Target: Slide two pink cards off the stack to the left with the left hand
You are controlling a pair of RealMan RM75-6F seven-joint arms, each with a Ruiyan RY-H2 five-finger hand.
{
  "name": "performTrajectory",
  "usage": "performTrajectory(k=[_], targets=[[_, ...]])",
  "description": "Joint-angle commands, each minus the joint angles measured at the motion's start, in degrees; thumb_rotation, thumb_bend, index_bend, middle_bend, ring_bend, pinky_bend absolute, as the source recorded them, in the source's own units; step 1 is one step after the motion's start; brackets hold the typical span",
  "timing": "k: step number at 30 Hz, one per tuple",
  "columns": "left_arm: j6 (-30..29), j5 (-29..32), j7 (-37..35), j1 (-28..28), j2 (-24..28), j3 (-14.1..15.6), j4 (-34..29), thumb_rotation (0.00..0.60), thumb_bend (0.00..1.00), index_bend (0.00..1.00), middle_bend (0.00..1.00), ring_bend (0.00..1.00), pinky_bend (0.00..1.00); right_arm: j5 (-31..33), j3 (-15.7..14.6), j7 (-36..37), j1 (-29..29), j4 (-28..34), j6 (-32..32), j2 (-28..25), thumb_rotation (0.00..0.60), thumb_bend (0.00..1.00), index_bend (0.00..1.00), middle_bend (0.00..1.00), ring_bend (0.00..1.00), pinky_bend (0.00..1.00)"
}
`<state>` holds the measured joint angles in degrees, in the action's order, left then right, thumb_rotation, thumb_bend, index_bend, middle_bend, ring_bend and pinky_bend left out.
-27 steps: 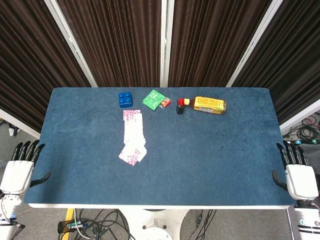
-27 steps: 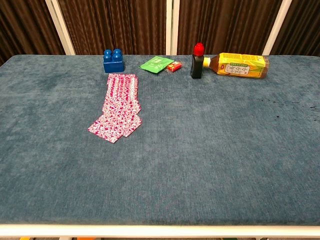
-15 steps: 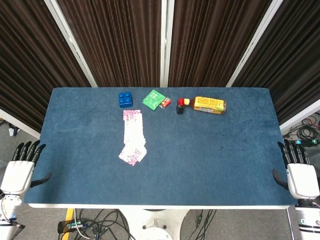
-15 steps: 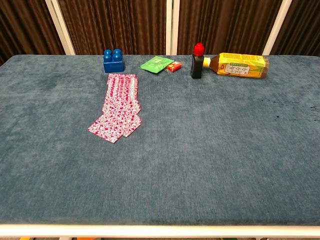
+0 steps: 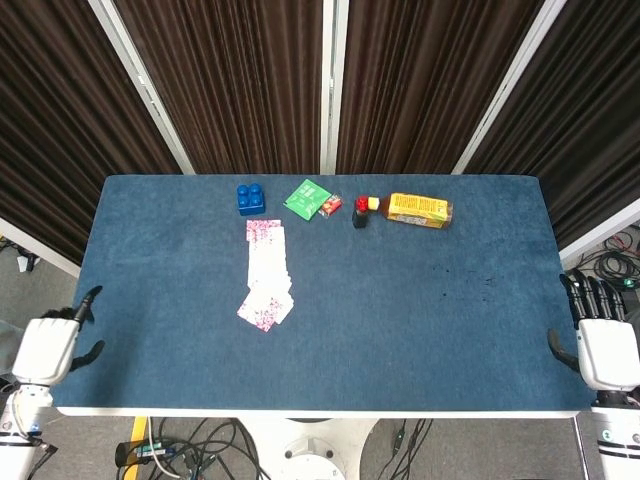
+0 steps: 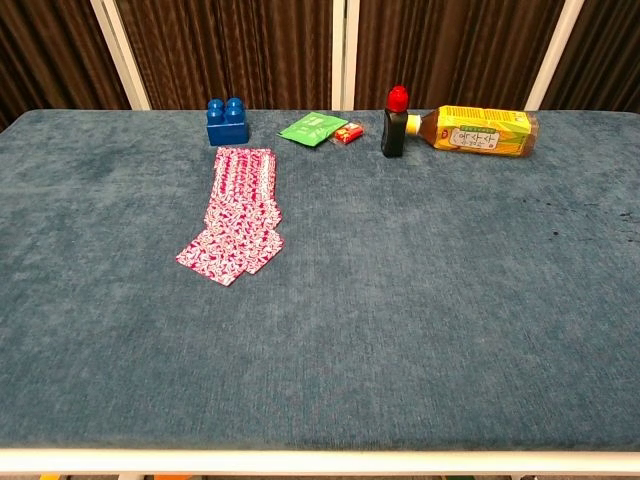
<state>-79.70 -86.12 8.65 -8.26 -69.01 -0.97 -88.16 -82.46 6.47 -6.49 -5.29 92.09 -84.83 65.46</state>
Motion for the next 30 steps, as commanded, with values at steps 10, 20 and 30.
performTrajectory(k=[10, 20, 30], targets=[[19.0, 1.5, 14.1, -9.1, -5.3, 3.1, -5.7, 0.600, 0.49, 0.09, 0.92, 0.90, 0.89, 0.4, 0.2, -1.5, -1.1, -0.4, 1.2, 1.2, 0.600, 0.30, 0.00, 0.00, 0.00, 0.00], [27.4, 11.4, 25.6, -16.5, -14.9, -0.8, -5.3, 0.600, 0.49, 0.09, 0.91, 0.90, 0.89, 2.0, 0.5, -2.1, -1.0, 0.0, 1.7, 1.1, 0.600, 0.30, 0.00, 0.00, 0.00, 0.00], [26.6, 15.7, 28.9, -20.3, -20.4, -3.2, -2.1, 0.600, 0.50, 0.09, 0.91, 0.90, 0.88, 3.3, 0.9, -1.1, -1.1, -1.0, 2.1, 1.0, 0.600, 0.30, 0.00, 0.00, 0.00, 0.00]])
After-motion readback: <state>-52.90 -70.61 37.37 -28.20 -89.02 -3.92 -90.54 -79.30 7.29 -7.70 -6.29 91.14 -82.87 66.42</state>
